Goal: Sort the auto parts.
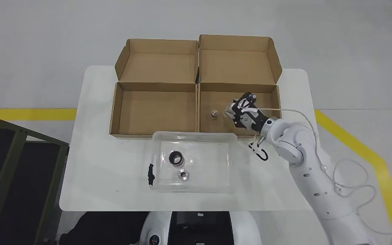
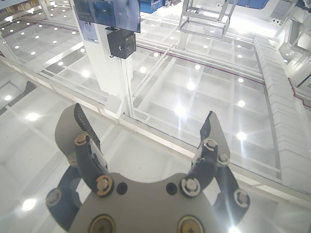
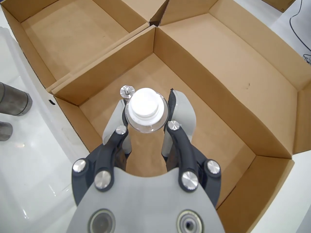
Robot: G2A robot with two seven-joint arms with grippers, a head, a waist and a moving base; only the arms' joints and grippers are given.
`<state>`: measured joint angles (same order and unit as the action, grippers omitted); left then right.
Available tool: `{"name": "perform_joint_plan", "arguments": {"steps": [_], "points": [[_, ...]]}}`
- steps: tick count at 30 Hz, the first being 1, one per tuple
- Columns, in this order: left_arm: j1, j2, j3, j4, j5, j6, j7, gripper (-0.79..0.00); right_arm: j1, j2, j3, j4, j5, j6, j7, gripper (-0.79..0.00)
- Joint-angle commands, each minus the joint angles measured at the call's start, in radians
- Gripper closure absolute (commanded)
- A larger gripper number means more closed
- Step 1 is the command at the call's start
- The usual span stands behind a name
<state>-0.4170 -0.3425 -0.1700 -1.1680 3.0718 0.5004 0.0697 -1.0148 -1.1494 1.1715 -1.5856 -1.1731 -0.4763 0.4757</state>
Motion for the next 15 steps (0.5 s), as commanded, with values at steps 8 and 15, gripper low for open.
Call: {"name": "perform_joint_plan", "arguments": {"steps": [8, 15], "points": [[0.0, 0.0, 0.0, 0.0, 0.0, 0.0, 0.0, -0.785, 0.051, -0.01, -0.035, 0.074, 0.022, -0.004, 0.016, -0.209], [0.0, 0.0, 0.0, 0.0, 0.0, 0.0, 0.0, -0.785, 0.072, -0.017, -0.059, 0.113, 0.032, 0.005, 0.018, -0.332]]}}
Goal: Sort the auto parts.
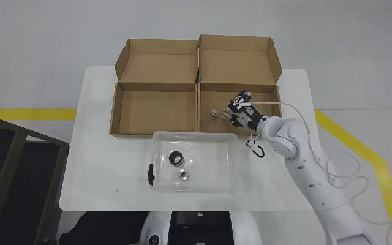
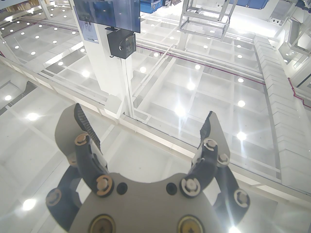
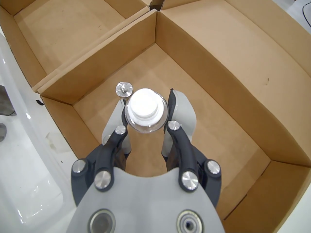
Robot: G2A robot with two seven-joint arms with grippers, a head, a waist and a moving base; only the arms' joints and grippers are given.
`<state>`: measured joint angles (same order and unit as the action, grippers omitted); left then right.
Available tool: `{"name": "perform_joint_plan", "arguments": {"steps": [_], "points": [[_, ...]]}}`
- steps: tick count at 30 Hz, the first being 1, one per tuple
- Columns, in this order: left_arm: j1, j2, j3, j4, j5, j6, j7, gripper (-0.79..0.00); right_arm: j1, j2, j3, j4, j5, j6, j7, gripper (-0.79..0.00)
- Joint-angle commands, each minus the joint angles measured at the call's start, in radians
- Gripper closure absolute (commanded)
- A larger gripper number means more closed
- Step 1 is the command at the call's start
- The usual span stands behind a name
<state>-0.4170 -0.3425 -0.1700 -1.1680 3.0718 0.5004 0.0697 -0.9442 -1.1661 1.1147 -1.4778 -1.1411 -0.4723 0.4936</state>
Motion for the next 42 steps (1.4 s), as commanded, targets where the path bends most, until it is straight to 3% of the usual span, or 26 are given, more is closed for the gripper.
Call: {"name": "perform_joint_plan", "arguments": {"steps": [1, 8, 10, 18, 28, 42], "points": [[0.0, 0.0, 0.0, 0.0, 0.0, 0.0, 0.0, -0.785, 0.004, -0.001, -0.004, 0.011, 0.001, 0.0, -0.002, -0.348], [0.0, 0.0, 0.0, 0.0, 0.0, 0.0, 0.0, -0.785, 0.011, -0.004, -0.007, 0.014, 0.006, 0.004, -0.011, -0.394], [0.0, 0.0, 0.0, 0.0, 0.0, 0.0, 0.0, -0.785, 0.005, -0.002, 0.0, -0.009, -0.003, 0.009, -0.016, -0.563], [0.0, 0.0, 0.0, 0.0, 0.0, 0.0, 0.0, -0.785, -0.063, 0.016, 0.072, -0.186, -0.029, -0.003, -0.027, -0.77], [0.0, 0.0, 0.0, 0.0, 0.0, 0.0, 0.0, -0.785, -0.175, 0.033, 0.11, -0.407, -0.009, -0.087, -0.039, -0.785], [0.0, 0.0, 0.0, 0.0, 0.0, 0.0, 0.0, -0.785, -0.23, 0.036, -0.021, -0.537, -0.094, -0.18, 0.061, -0.785]]}}
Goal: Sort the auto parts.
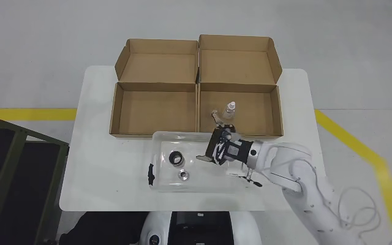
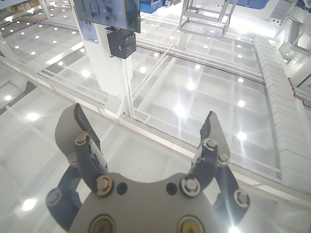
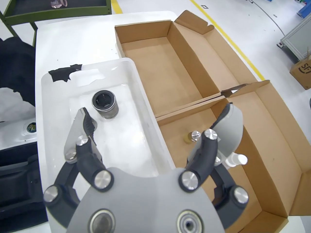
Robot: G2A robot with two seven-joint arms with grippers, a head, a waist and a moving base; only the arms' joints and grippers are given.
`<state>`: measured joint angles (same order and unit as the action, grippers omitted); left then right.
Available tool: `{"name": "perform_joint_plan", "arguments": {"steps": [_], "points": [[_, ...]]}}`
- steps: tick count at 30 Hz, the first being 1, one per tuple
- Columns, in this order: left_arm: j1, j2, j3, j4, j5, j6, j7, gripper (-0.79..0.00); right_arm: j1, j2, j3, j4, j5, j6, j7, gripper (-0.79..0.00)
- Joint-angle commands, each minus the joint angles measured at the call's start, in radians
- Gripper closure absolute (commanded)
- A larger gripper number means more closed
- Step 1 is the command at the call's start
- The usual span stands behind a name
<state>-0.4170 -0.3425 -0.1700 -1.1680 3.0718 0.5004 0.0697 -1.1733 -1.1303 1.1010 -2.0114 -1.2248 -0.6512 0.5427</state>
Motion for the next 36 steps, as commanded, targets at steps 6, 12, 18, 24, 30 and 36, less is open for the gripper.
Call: {"name": "perform_joint_plan", "arguments": {"steps": [6, 12, 18, 24, 30, 36], "points": [[0.0, 0.0, 0.0, 0.0, 0.0, 0.0, 0.0, -0.785, 0.003, 0.001, -0.047, -0.003, -0.04, -0.026, 0.081, -0.767], [0.0, 0.0, 0.0, 0.0, 0.0, 0.0, 0.0, -0.785, 0.047, -0.005, -0.091, 0.069, -0.012, -0.053, 0.112, -0.742], [0.0, 0.0, 0.0, 0.0, 0.0, 0.0, 0.0, -0.785, 0.088, -0.013, -0.149, 0.125, 0.006, -0.077, 0.16, -0.717], [0.0, 0.0, 0.0, 0.0, 0.0, 0.0, 0.0, -0.785, 0.097, -0.016, -0.186, 0.143, 0.013, -0.091, 0.195, -0.69], [0.0, 0.0, 0.0, 0.0, 0.0, 0.0, 0.0, -0.785, 0.107, -0.019, -0.223, 0.168, 0.027, -0.115, 0.22, -0.665], [0.0, 0.0, 0.0, 0.0, 0.0, 0.0, 0.0, -0.785, 0.132, -0.026, -0.26, 0.203, 0.042, -0.12, 0.228, -0.622]]}}
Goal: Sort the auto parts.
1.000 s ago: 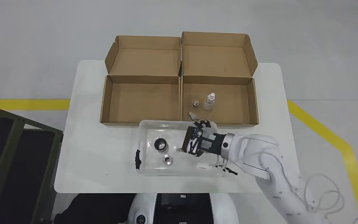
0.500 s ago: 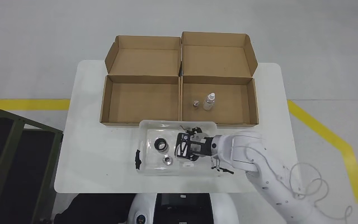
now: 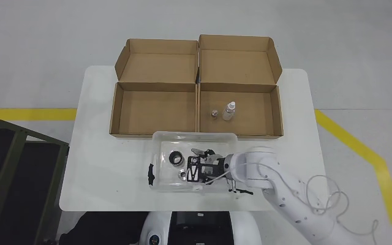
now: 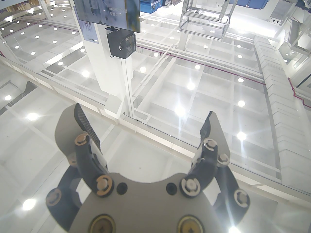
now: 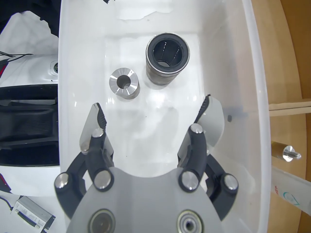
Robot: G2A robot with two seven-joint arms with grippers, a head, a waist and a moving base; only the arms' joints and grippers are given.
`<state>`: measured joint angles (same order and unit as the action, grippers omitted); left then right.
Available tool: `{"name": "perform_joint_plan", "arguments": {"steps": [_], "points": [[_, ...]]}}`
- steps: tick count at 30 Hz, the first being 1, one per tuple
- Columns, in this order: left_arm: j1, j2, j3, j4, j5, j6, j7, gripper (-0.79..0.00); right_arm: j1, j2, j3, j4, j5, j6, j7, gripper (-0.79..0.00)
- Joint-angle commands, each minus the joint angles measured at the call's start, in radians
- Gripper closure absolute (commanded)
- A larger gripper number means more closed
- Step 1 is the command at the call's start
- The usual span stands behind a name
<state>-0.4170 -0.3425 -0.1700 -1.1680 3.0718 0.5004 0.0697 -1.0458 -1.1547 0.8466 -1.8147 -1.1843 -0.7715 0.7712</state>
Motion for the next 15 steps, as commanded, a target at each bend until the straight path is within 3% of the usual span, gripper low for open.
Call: {"name": "perform_joint_plan", "arguments": {"steps": [1, 15], "points": [[0.0, 0.0, 0.0, 0.0, 0.0, 0.0, 0.0, -0.785, 0.009, -0.003, -0.012, 0.013, 0.005, 0.0, -0.001, -0.616], [0.0, 0.0, 0.0, 0.0, 0.0, 0.0, 0.0, -0.785, 0.078, -0.032, -0.119, 0.112, 0.05, -0.004, 0.004, -0.533]]}}
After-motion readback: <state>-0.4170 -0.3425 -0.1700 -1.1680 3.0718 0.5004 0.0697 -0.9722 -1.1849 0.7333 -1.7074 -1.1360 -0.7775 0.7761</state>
